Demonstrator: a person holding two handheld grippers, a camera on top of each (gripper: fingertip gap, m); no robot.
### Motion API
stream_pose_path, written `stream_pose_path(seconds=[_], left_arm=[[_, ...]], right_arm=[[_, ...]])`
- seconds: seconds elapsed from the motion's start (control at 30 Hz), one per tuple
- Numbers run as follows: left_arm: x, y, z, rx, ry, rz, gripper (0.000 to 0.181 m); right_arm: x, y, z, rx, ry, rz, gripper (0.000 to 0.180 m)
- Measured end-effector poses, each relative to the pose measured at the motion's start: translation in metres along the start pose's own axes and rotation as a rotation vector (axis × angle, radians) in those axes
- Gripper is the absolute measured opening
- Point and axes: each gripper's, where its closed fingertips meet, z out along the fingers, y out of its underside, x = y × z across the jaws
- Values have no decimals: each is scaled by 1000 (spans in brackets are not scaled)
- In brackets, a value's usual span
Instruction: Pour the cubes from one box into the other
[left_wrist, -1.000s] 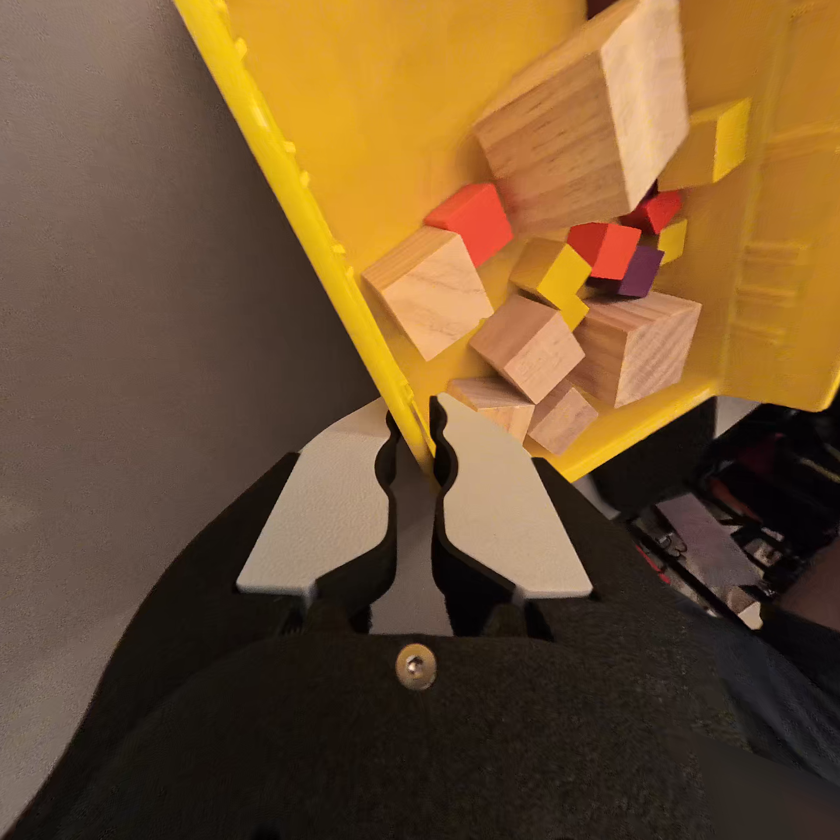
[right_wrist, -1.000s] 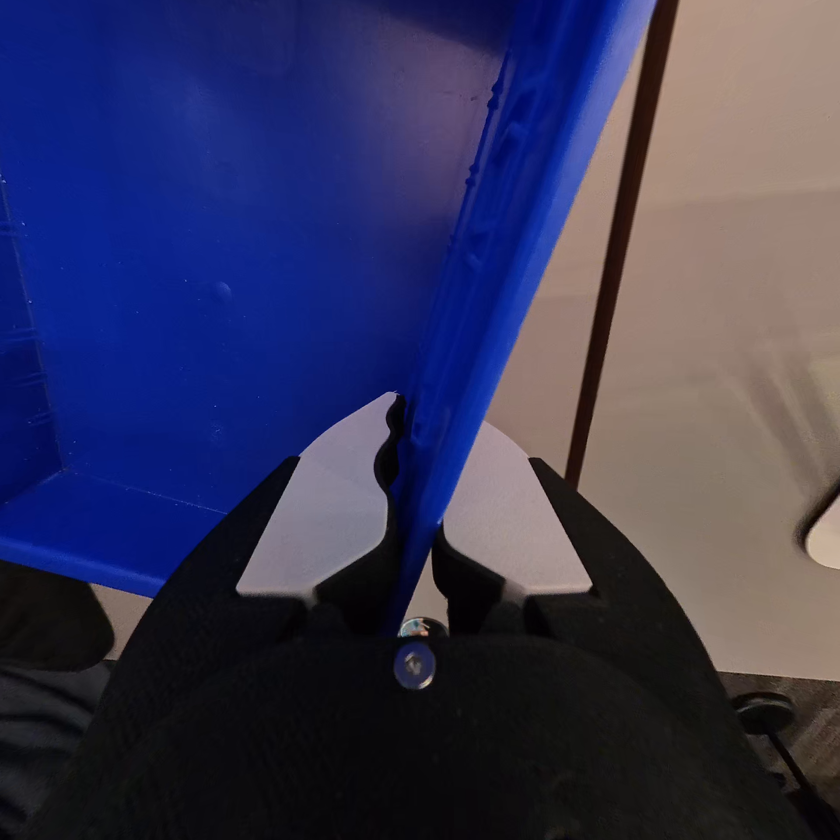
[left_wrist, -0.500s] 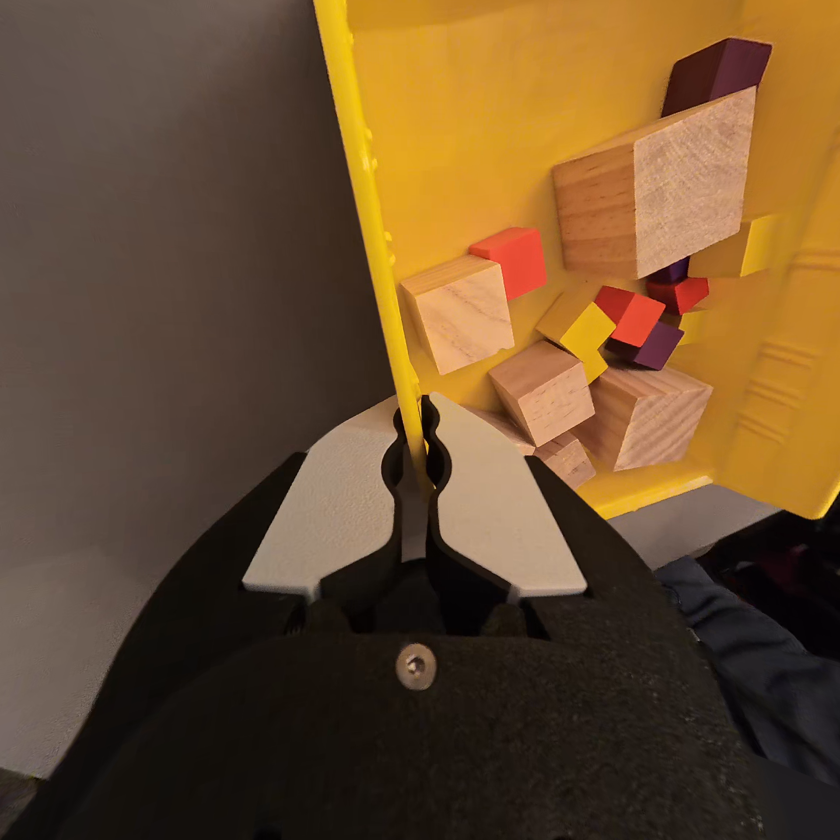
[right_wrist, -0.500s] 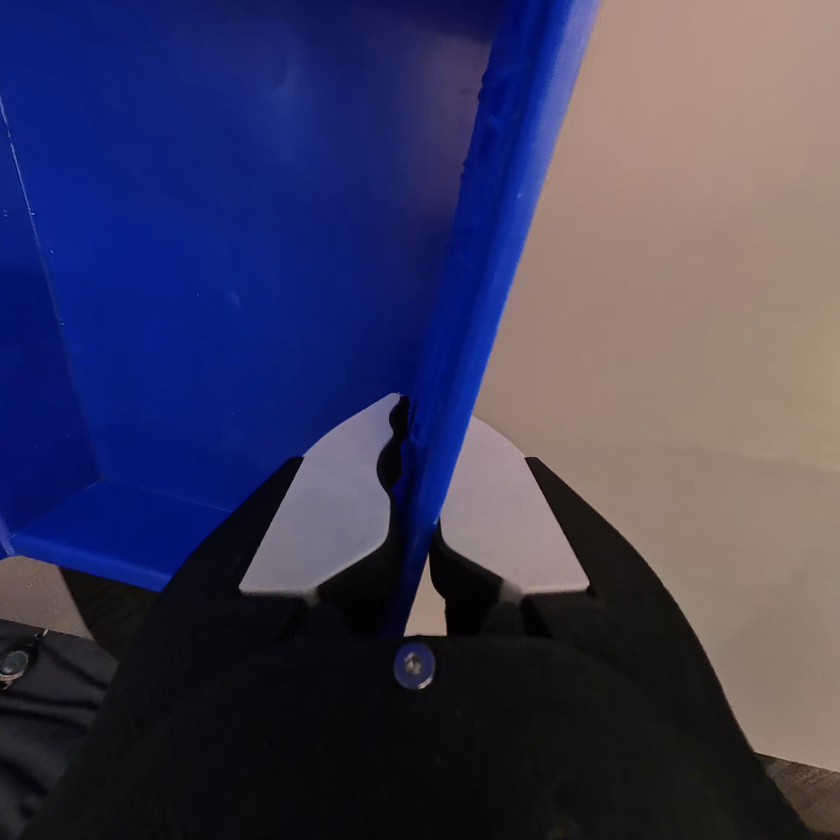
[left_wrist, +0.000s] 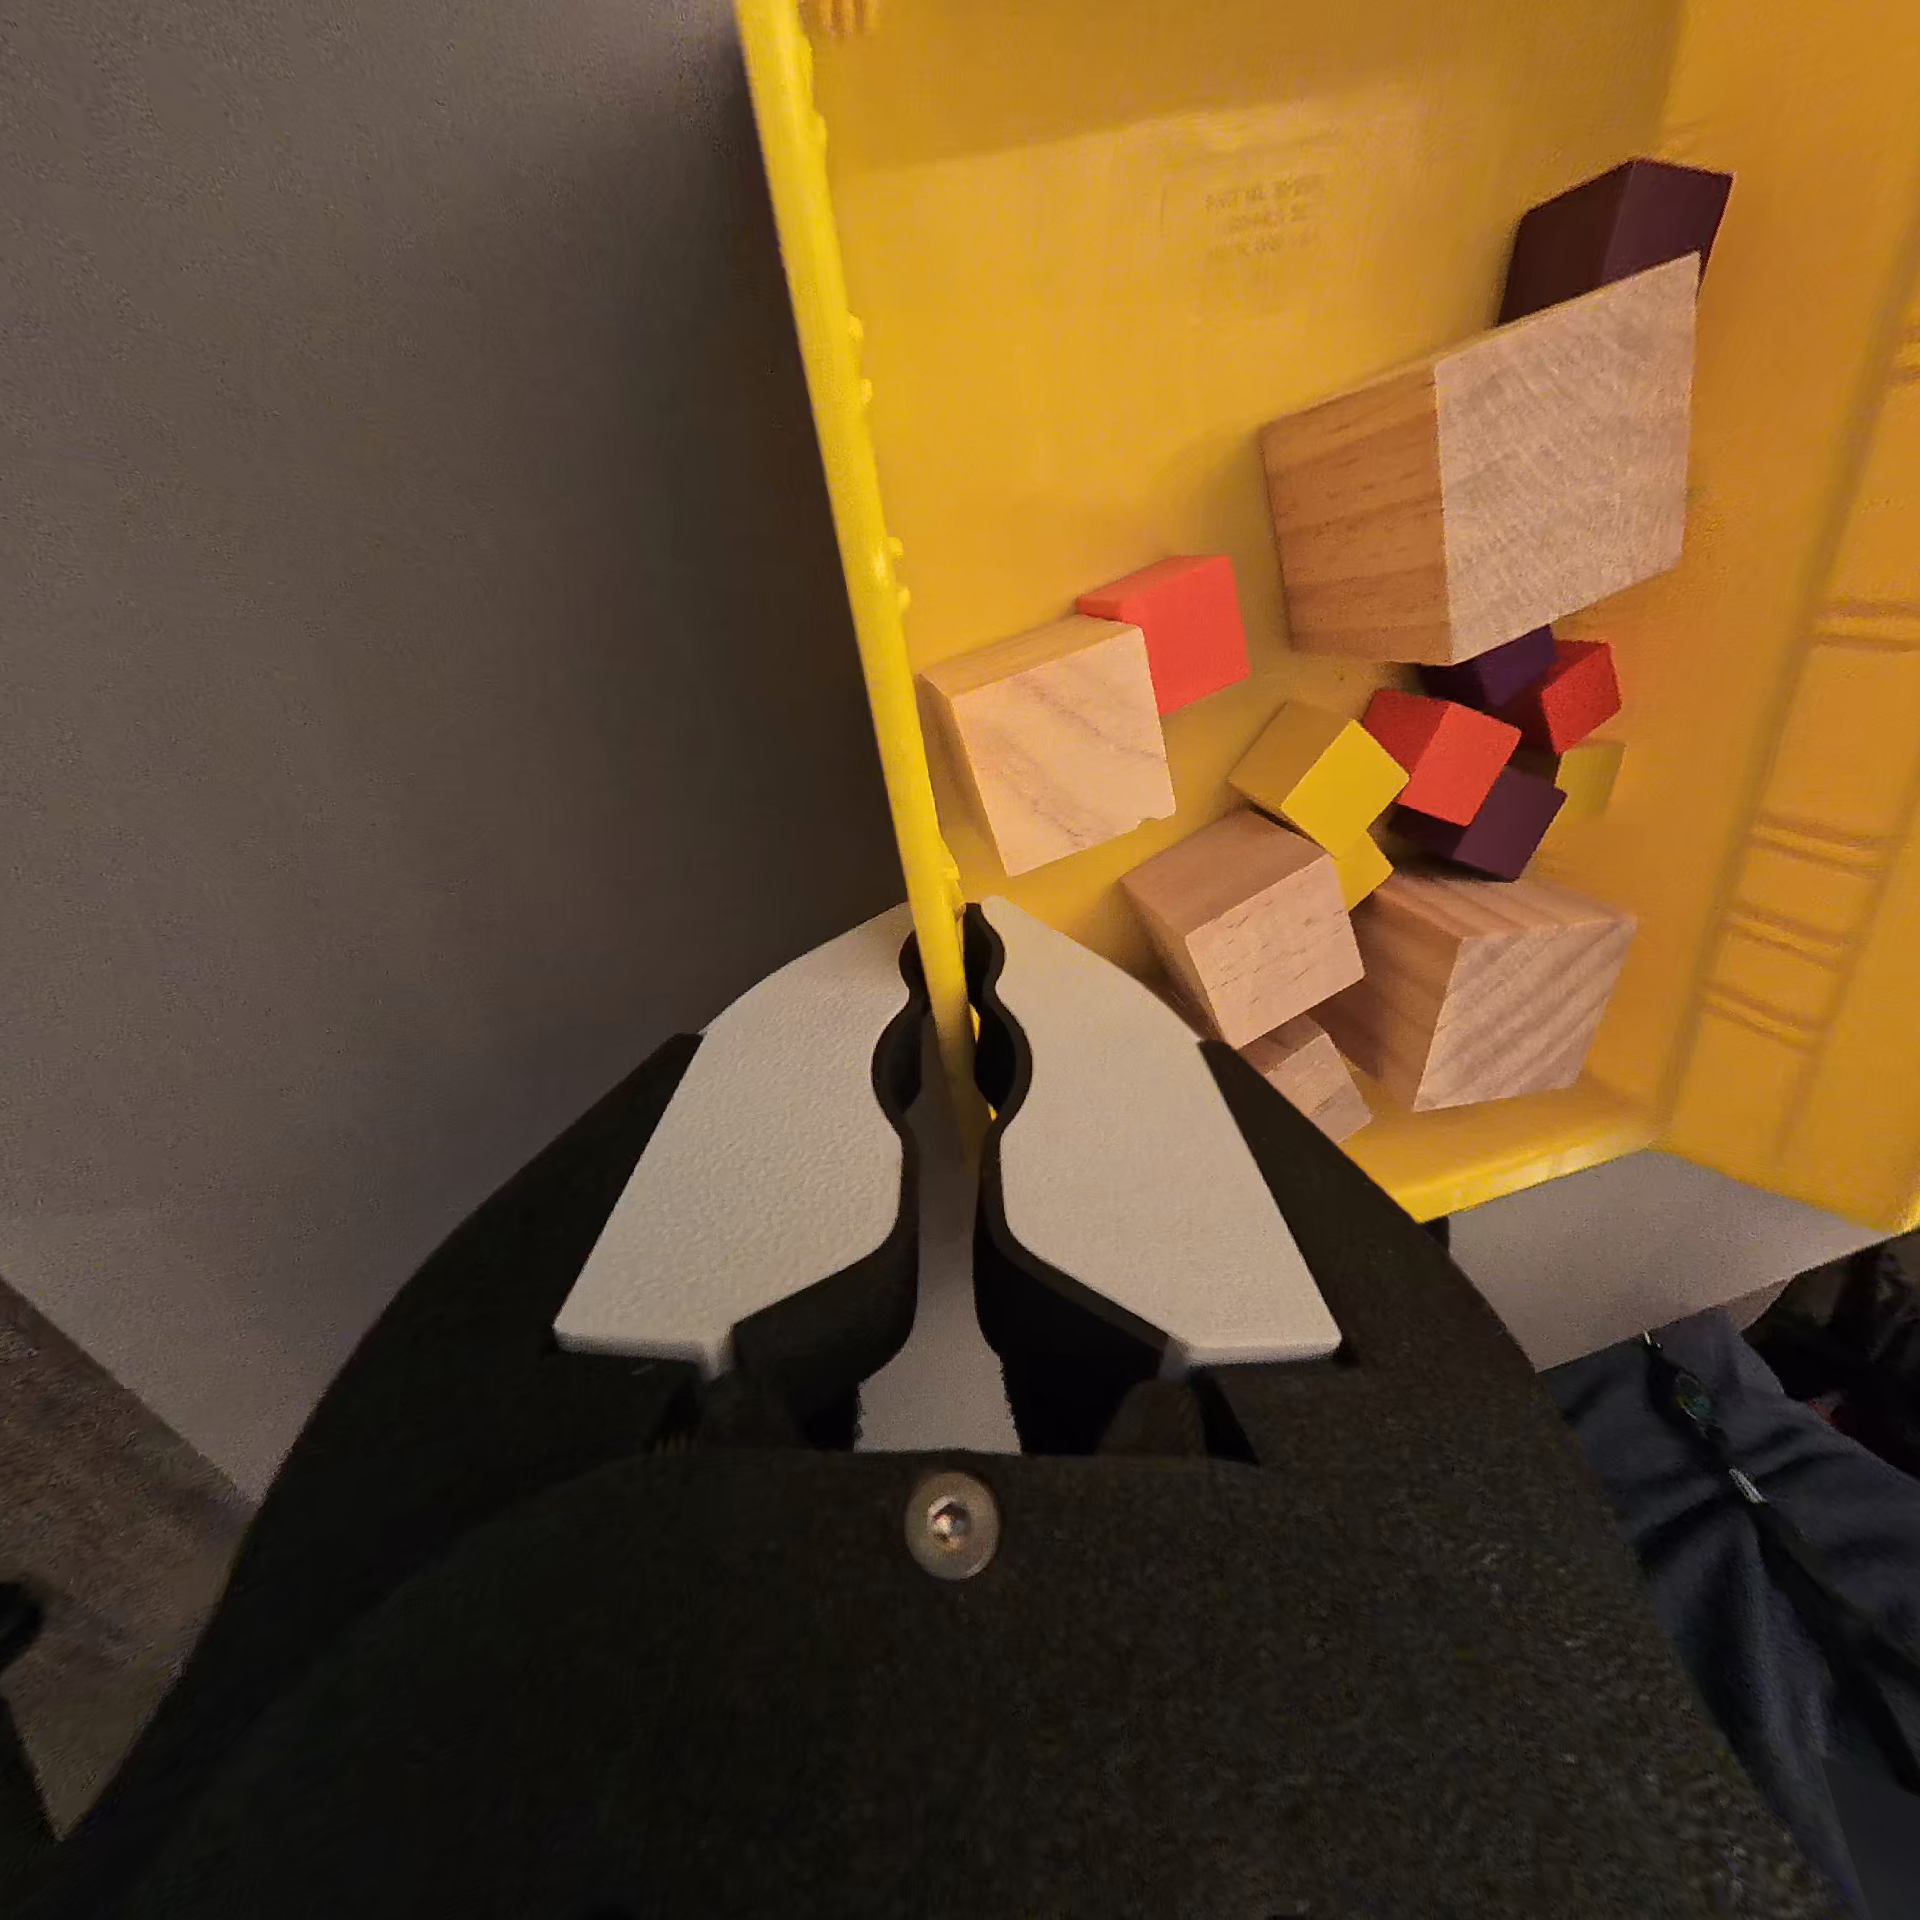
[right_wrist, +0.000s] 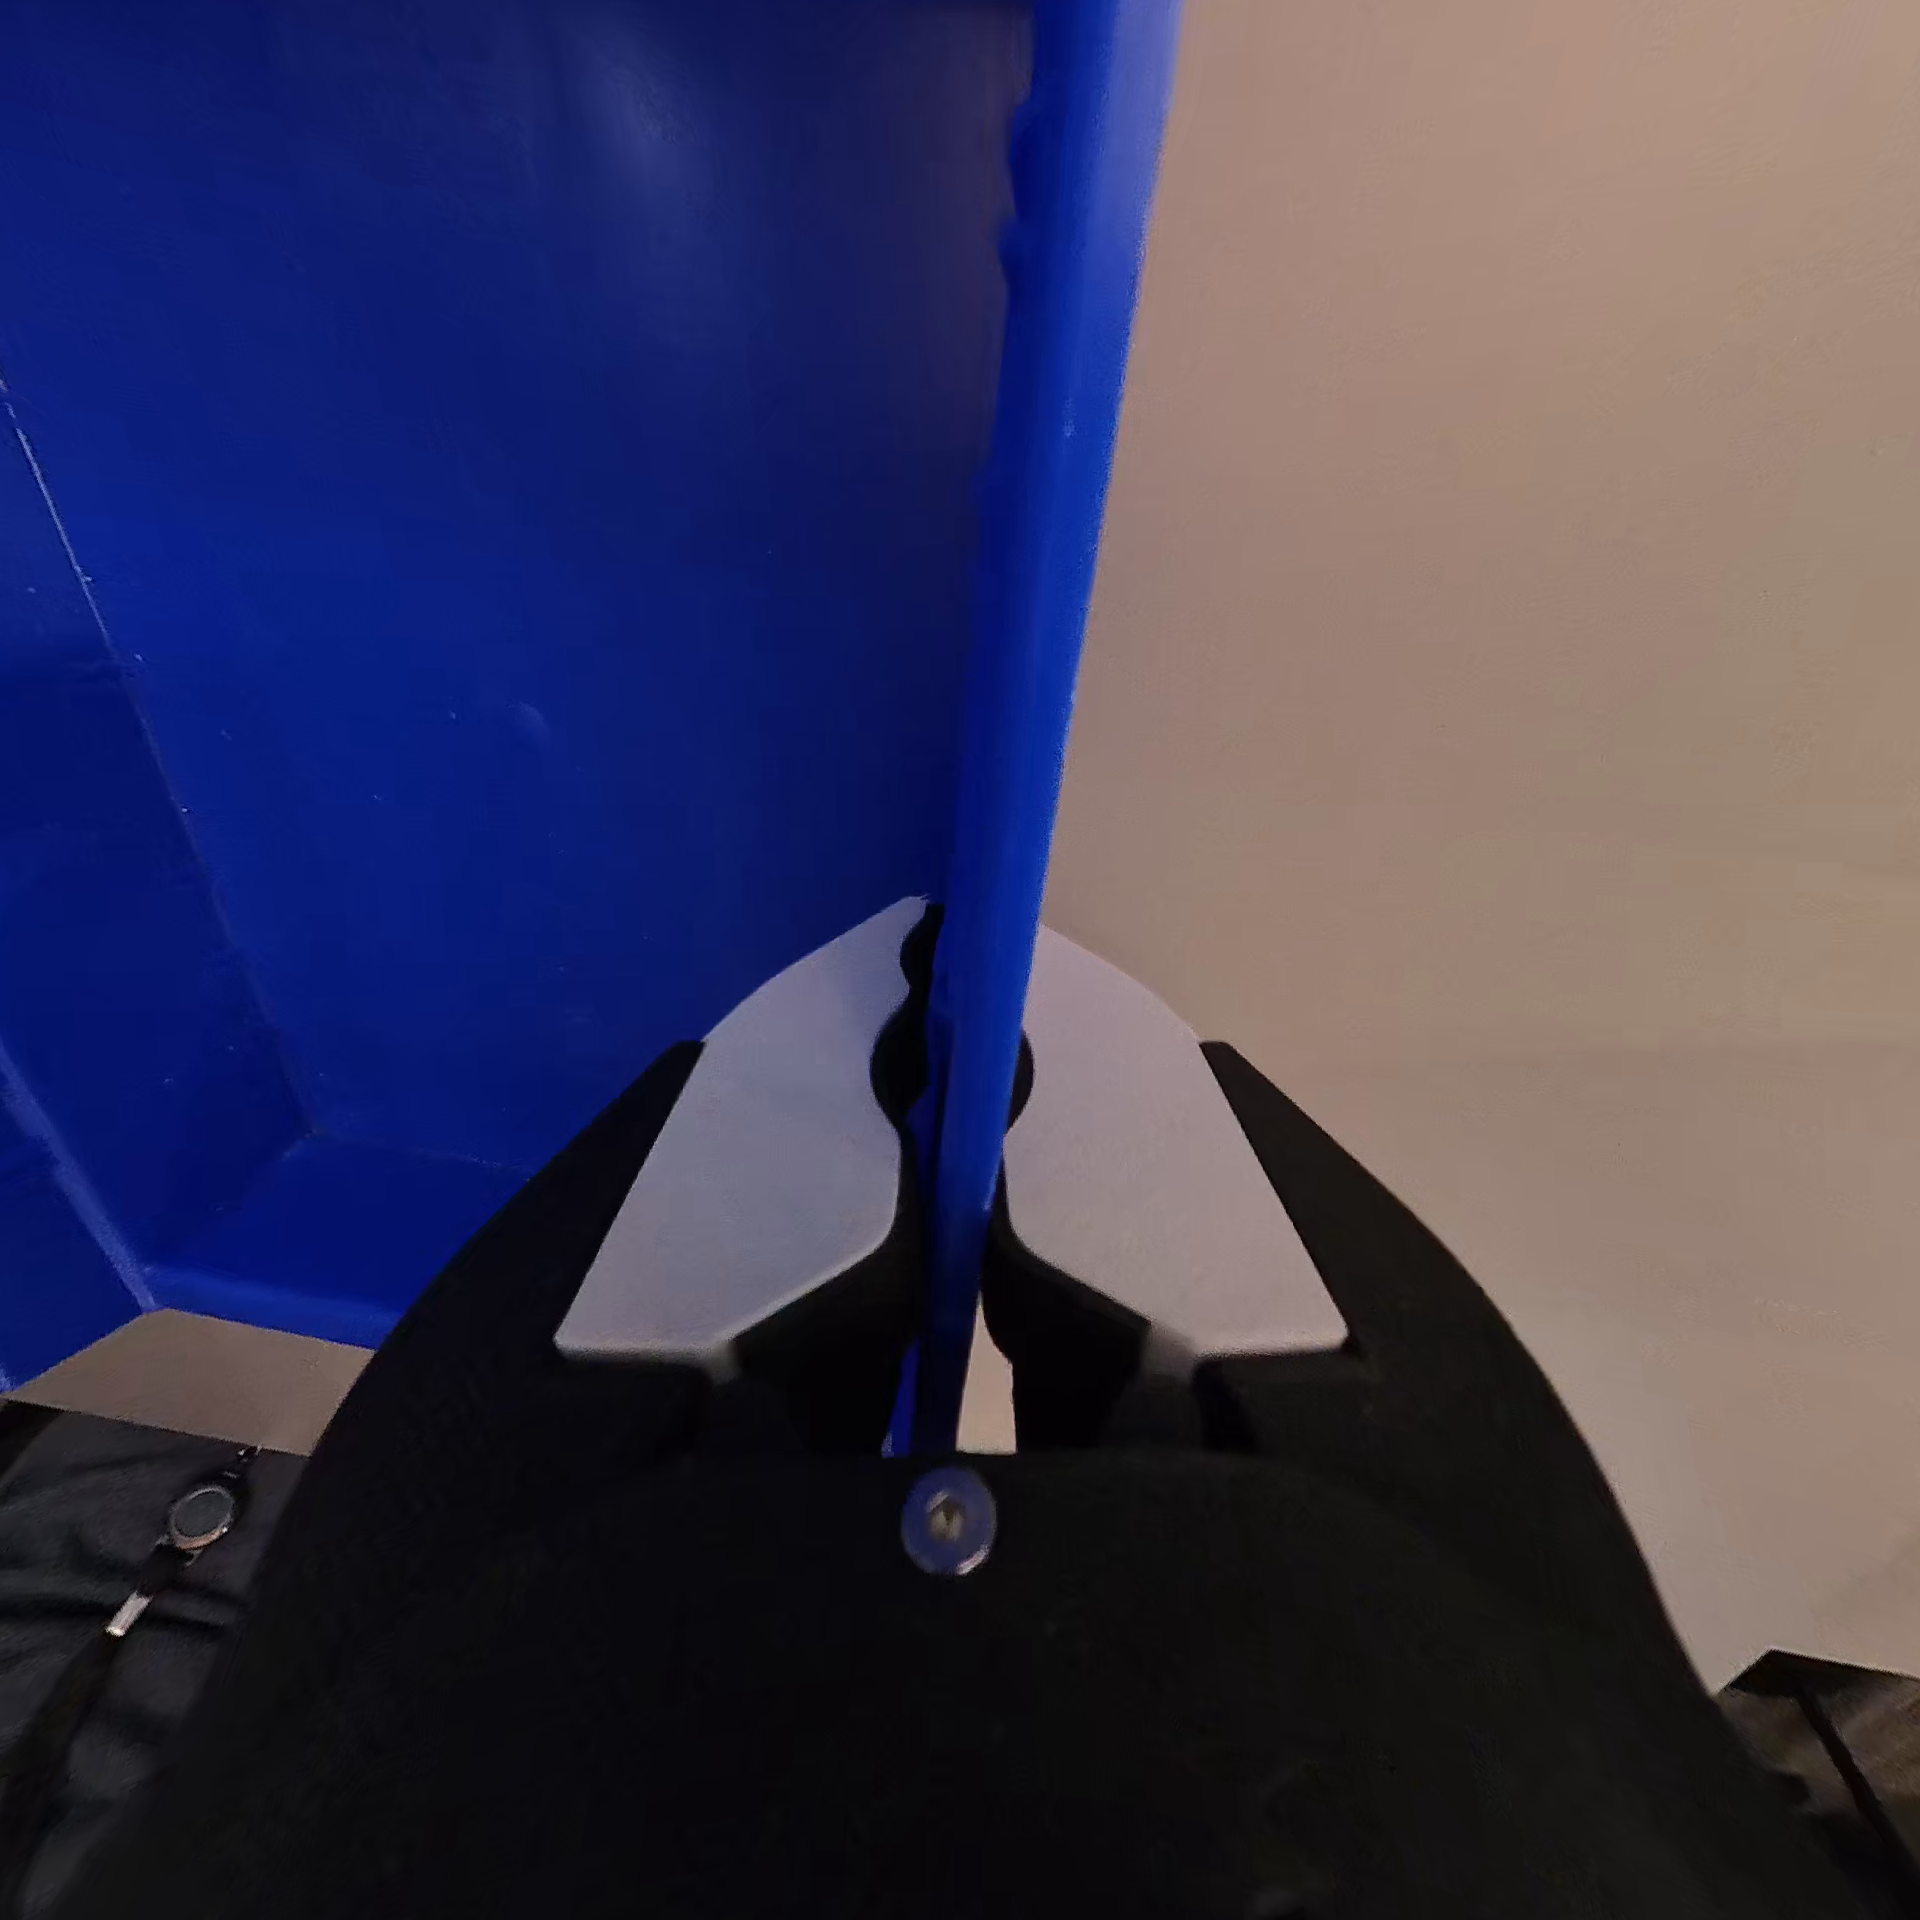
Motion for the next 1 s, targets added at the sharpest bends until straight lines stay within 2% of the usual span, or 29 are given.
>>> stream_pose_path(seconds=[0.57,1.0], left_arm=[[-30,10,-9,29,-4,-5,5],[-27,12,-9,77,-22,-28,7]], right_arm=[[-16,-21,3,-6,-12,26,6],[-16,-23,1,21,-10,-3,6]])
